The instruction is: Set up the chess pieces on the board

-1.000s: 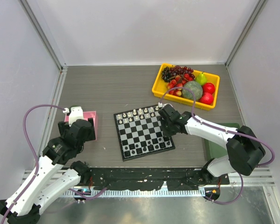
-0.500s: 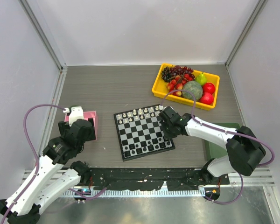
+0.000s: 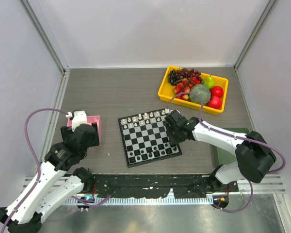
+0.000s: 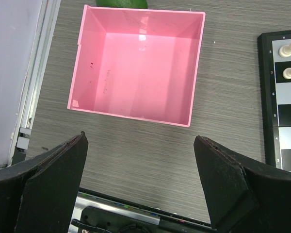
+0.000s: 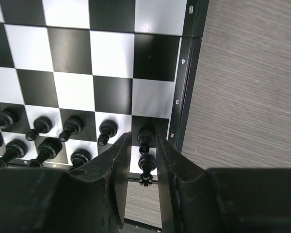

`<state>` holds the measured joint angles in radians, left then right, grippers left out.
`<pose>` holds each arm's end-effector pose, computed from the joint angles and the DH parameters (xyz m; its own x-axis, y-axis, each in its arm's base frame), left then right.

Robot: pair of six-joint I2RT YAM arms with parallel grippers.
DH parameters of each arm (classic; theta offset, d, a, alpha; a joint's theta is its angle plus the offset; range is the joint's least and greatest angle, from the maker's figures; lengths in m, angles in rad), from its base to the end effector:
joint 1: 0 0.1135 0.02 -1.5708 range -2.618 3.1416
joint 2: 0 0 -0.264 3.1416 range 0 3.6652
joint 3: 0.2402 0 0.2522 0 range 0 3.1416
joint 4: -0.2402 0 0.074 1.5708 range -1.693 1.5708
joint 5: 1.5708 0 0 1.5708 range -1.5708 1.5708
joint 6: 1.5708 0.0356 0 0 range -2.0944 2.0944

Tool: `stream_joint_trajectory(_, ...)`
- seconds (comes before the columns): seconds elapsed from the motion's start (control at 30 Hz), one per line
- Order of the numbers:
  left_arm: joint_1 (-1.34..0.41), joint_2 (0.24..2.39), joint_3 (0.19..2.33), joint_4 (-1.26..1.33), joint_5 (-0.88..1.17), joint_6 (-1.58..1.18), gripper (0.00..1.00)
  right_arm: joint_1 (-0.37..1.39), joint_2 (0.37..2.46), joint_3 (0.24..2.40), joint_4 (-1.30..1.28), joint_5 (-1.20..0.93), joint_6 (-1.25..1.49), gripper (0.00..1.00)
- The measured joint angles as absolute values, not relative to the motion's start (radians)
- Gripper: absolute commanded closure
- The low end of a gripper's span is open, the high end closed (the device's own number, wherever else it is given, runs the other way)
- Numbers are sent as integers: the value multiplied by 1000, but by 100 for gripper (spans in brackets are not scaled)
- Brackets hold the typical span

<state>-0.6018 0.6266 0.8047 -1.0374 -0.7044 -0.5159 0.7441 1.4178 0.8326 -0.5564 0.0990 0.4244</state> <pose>0.0977 -0.0391 0.2942 -0.5839 -0.0550 -0.8099 -0.2359 0.9661 0.1045 0.1956 0.1753 0.1896 -0.8747 -0.2483 -0.4162 -0.3111 0.9461 0.0895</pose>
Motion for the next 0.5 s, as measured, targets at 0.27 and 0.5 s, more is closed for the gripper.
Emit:
stream_joint_trajectory(0.27,-602,627,805,-1037,-702,-516,1,744,1415,909,-564,116,420,57)
stream_joint_trajectory(0.5,-602,632,805,-1035,-674,-511,1,744,1329,926,-573,176,412,11)
